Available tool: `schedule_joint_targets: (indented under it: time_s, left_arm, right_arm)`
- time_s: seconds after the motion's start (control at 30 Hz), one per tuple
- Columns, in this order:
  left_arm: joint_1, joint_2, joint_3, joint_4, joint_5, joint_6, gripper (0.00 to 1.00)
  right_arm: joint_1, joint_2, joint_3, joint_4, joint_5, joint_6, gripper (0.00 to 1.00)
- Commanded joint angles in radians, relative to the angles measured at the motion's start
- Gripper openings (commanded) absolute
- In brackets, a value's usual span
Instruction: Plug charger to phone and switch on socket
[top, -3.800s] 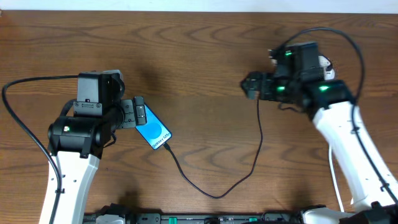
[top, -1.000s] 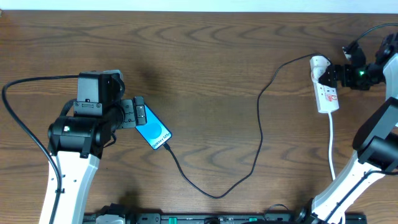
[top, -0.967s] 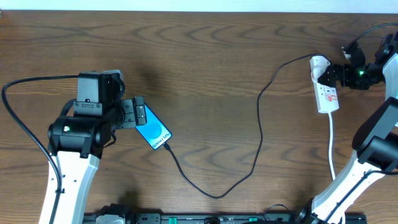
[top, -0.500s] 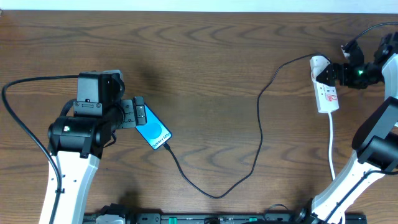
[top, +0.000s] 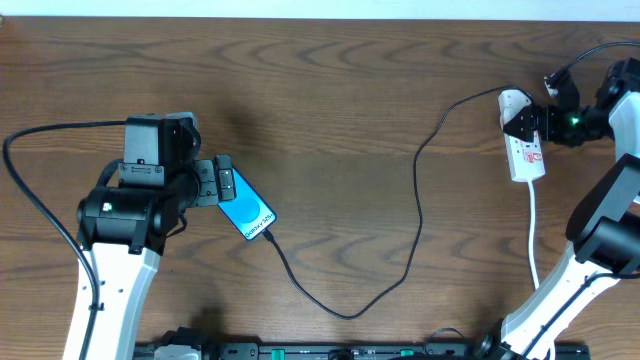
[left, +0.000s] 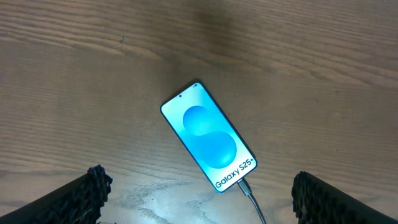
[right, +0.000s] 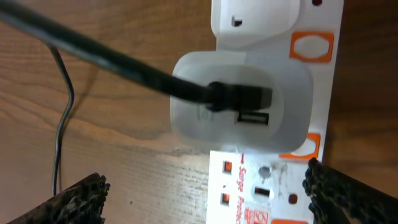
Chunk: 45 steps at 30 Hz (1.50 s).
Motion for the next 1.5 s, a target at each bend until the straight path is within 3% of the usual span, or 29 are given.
schedule_joint_targets:
  time_s: [0.0,1.47]
  left_arm:
    - [-0.003,0.000,0.016,-0.002,-0.013,0.016,0.95]
    - [-0.003,0.000,0.016,-0.002,-0.013,0.016,0.96]
  right_arm:
    - [0.003,-0.001,-0.015,0.006,-0.048,-0.011,0.99]
    - [0.003,0.051,-0.017,0.045,-0.097,-0.029,0.99]
